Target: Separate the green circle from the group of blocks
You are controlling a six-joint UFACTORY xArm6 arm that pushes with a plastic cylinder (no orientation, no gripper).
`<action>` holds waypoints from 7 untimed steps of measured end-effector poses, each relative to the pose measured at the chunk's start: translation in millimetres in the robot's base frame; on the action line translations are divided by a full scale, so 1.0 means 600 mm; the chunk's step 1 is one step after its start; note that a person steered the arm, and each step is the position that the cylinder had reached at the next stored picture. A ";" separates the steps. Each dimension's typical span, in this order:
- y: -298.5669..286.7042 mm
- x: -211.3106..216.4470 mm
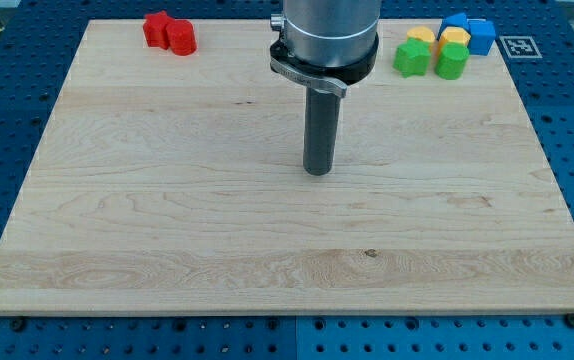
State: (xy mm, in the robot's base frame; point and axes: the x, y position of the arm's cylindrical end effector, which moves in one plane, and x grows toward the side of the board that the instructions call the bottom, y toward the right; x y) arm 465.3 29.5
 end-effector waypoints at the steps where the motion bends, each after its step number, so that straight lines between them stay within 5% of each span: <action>1: 0.000 0.000; 2: 0.057 -0.004; 4: 0.393 -0.115; 5: 0.470 -0.189; 7: 0.474 -0.351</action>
State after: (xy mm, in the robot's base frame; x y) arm 254.5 313.9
